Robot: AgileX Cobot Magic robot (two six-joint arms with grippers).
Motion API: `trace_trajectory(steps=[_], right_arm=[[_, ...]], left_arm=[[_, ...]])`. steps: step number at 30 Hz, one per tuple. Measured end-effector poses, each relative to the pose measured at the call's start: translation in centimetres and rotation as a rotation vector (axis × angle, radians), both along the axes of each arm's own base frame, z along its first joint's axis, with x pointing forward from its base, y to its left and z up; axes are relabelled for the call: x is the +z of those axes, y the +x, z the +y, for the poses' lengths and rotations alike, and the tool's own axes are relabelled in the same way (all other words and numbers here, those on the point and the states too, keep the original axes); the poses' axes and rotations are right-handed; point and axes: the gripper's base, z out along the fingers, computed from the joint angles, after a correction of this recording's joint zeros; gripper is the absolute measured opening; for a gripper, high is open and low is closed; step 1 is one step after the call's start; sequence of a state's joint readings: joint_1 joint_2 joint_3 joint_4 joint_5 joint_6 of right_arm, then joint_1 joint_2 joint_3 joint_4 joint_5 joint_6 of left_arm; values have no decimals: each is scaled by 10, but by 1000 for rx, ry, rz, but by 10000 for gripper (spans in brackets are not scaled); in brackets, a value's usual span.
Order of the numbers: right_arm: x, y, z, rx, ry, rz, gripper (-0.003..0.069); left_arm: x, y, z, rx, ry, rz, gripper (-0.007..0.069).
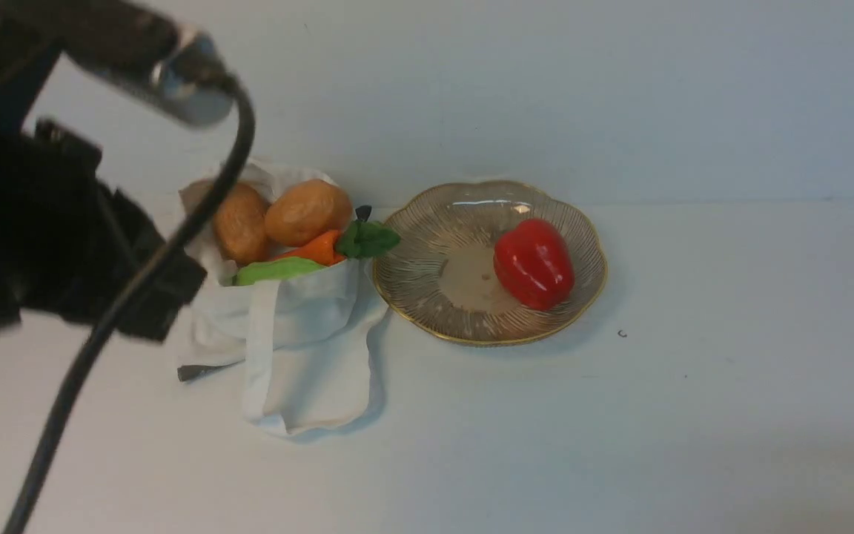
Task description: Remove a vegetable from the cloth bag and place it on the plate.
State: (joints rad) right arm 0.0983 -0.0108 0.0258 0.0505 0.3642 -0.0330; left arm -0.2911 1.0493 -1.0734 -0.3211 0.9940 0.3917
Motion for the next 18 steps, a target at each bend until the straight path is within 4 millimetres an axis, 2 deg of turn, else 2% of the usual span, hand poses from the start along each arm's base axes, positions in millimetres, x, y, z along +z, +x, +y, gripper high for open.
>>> trace_trajectory(steps=[1, 3, 5, 6, 9, 10, 14, 18], right_arm=[[0, 0, 0, 0, 0, 0, -15], [0, 0, 0, 0, 0, 0, -15], [0, 0, 0, 0, 0, 0, -15], [0, 0, 0, 0, 0, 0, -15], [0, 0, 0, 0, 0, 0, -15], [0, 0, 0, 0, 0, 0, -15], [0, 0, 0, 0, -1, 0, -15], [0, 0, 0, 0, -1, 0, -15]], left_arm=[[-25, -12, 3, 11, -29, -10, -5], [-41, -26, 5, 22, -75, -56, -5], [-79, -48, 13, 99, -187, -157, -5], [-79, -52, 14, 105, -209, -174, -5], [-103, -76, 27, 237, -365, -321, -5], [-103, -76, 28, 247, -371, -336, -5], [-126, -97, 37, 348, -534, -357, -5], [-140, -104, 40, 385, -587, -345, -5]])
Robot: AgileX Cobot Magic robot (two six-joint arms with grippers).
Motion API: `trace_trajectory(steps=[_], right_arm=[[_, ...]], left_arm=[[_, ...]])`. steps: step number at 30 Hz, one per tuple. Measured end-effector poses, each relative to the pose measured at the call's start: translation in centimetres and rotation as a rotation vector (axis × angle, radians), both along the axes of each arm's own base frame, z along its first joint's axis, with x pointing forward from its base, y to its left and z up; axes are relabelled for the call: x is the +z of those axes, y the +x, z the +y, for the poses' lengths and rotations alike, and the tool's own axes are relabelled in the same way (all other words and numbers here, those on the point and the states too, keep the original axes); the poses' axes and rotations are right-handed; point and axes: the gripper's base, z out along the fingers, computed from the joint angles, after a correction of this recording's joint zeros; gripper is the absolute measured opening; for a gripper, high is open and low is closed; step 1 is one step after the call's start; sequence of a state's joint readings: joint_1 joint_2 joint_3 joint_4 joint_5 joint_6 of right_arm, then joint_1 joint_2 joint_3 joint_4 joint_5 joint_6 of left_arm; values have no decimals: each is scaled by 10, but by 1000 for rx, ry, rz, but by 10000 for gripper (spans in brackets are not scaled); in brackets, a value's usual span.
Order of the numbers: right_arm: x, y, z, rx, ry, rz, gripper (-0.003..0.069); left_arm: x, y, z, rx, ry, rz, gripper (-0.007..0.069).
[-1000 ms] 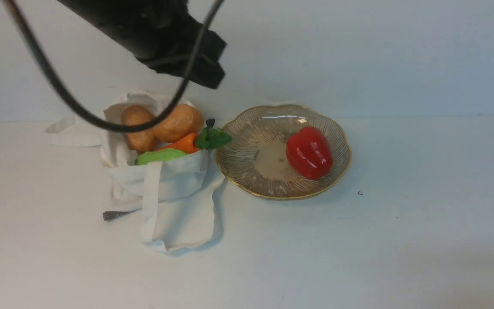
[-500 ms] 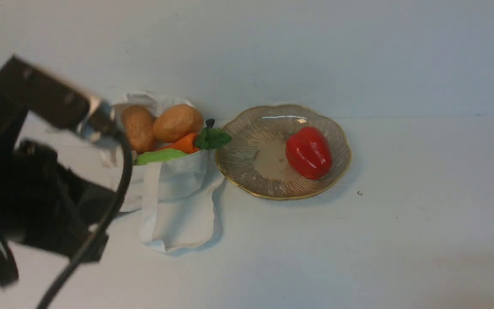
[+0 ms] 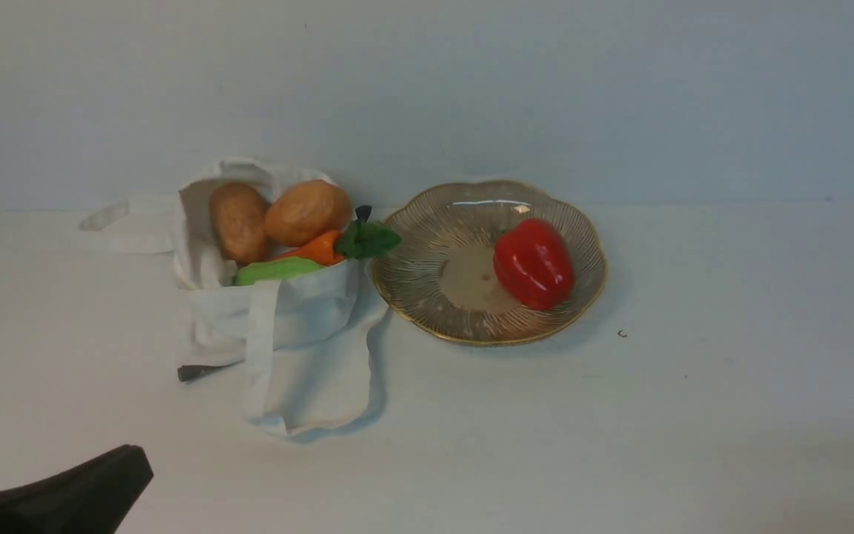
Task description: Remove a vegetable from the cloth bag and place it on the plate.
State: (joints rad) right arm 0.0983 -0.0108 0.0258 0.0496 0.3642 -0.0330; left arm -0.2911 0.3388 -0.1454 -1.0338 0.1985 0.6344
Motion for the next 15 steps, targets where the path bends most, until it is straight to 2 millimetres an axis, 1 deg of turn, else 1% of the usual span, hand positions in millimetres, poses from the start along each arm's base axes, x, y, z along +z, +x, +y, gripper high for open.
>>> trace_trajectory(steps=[4, 11, 12, 15], right_arm=[[0, 0, 0, 0, 0, 0, -15], [0, 0, 0, 0, 0, 0, -15], [0, 0, 0, 0, 0, 0, -15], [0, 0, 0, 0, 1, 0, -15]], left_arm=[[-12, -2, 4, 32, 4, 1, -5], [-26, -2, 8, 60, 99, -22, -5], [-33, -3, 9, 56, 132, -23, -5], [-41, -8, 10, 31, 237, -78, -5]])
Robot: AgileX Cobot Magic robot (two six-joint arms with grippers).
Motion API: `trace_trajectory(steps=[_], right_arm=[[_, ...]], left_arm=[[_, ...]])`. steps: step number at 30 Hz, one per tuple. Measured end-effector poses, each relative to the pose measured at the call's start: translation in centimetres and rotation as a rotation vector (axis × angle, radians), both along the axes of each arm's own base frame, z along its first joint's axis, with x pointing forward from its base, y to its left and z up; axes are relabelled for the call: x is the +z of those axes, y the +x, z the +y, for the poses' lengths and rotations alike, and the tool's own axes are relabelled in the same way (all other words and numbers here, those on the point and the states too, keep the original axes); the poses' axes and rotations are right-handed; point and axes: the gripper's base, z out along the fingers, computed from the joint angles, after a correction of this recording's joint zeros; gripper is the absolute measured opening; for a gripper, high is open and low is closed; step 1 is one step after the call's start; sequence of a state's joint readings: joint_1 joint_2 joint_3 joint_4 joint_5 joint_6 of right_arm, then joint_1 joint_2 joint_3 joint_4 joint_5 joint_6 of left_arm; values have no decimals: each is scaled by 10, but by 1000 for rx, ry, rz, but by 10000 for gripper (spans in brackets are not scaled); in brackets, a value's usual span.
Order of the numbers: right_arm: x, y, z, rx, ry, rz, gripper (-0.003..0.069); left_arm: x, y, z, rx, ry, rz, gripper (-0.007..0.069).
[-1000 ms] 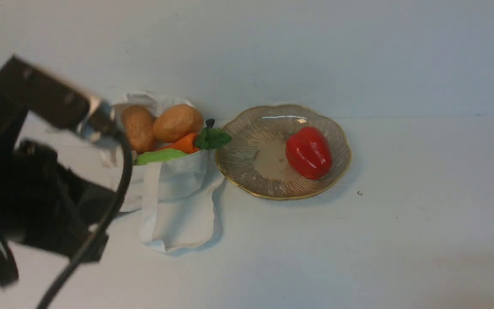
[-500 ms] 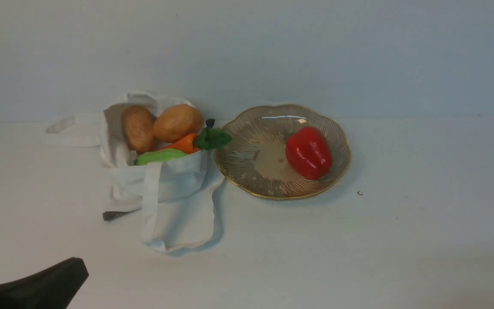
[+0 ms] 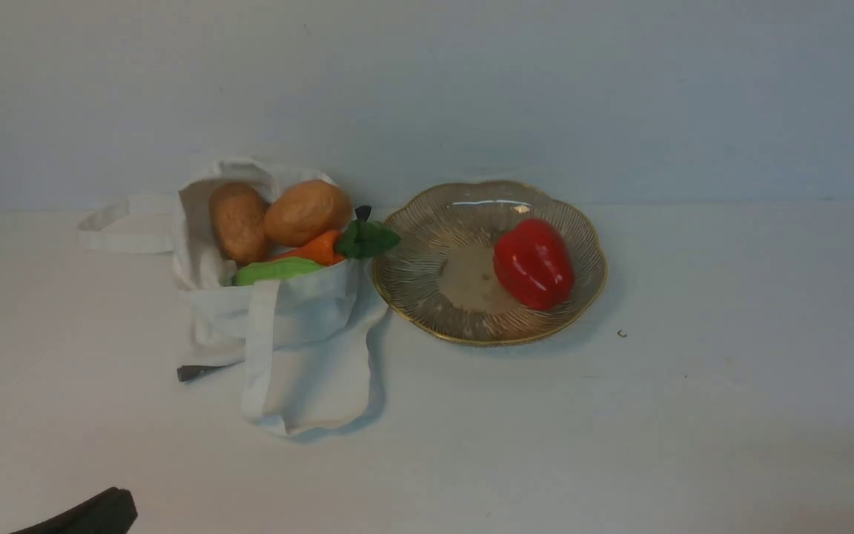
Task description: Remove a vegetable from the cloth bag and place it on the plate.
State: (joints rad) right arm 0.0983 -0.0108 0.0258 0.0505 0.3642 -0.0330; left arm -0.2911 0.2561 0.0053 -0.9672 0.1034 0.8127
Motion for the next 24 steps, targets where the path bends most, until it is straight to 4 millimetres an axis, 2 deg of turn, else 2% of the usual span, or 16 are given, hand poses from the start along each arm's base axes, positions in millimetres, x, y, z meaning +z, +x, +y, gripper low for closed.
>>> trace_trajectory(steps=[1, 3, 6, 17, 24], right_arm=[[0, 0, 0, 0, 0, 0, -15], [0, 0, 0, 0, 0, 0, -15], [0, 0, 0, 0, 0, 0, -15], [0, 0, 0, 0, 0, 0, -15], [0, 0, 0, 0, 0, 0, -15]], left_arm=[[0, 0, 0, -2, 11, -6, -5], [-1, -6, 1, -51, 166, -79, -5], [-5, -11, 5, -44, 258, -90, -5], [-15, -17, 25, 229, 244, -27, -5], [-18, -17, 29, 287, 249, 11, -5]])
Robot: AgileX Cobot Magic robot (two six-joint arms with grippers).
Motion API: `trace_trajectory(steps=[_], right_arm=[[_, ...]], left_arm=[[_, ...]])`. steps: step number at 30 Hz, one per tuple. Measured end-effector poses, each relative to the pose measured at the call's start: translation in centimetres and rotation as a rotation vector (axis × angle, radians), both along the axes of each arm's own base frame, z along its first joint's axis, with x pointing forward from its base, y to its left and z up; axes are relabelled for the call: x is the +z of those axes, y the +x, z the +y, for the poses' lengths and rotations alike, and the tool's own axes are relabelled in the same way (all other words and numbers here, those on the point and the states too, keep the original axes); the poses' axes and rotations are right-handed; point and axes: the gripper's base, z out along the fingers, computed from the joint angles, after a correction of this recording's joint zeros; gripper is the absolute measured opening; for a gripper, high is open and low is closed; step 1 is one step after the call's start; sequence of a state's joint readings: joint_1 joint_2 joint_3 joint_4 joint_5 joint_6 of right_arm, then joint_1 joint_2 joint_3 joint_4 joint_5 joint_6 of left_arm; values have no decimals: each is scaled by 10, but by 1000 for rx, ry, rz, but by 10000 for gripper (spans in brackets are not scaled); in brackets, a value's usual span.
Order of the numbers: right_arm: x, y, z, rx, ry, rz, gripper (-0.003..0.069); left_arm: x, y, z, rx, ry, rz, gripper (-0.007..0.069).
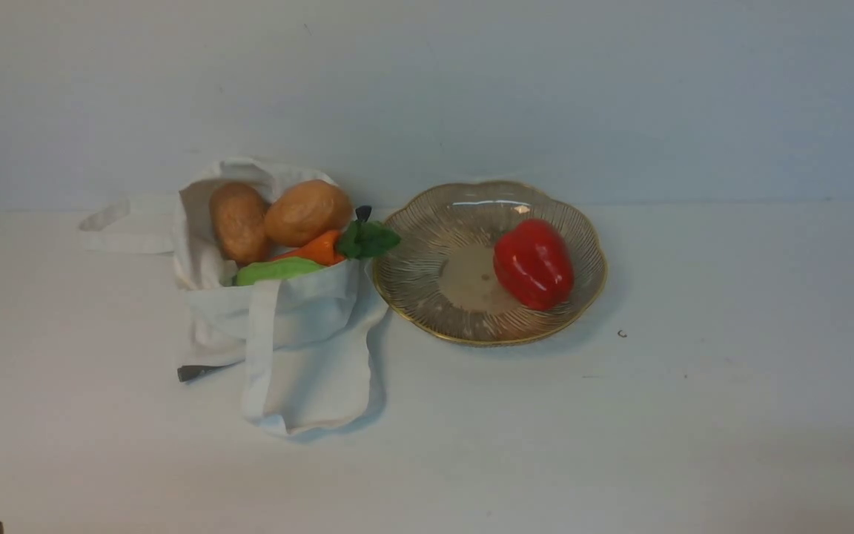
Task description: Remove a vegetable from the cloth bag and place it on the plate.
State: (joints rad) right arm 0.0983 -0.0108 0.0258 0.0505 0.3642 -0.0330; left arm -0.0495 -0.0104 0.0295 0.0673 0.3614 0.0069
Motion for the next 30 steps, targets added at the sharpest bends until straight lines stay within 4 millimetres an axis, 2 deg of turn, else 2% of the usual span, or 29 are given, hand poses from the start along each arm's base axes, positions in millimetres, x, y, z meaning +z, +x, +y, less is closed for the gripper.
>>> trace_trajectory(steps=[30], right_arm=[[0, 0, 0, 0, 0, 0, -15]], left_arm=[[-1, 0, 0, 2, 0, 13, -5]])
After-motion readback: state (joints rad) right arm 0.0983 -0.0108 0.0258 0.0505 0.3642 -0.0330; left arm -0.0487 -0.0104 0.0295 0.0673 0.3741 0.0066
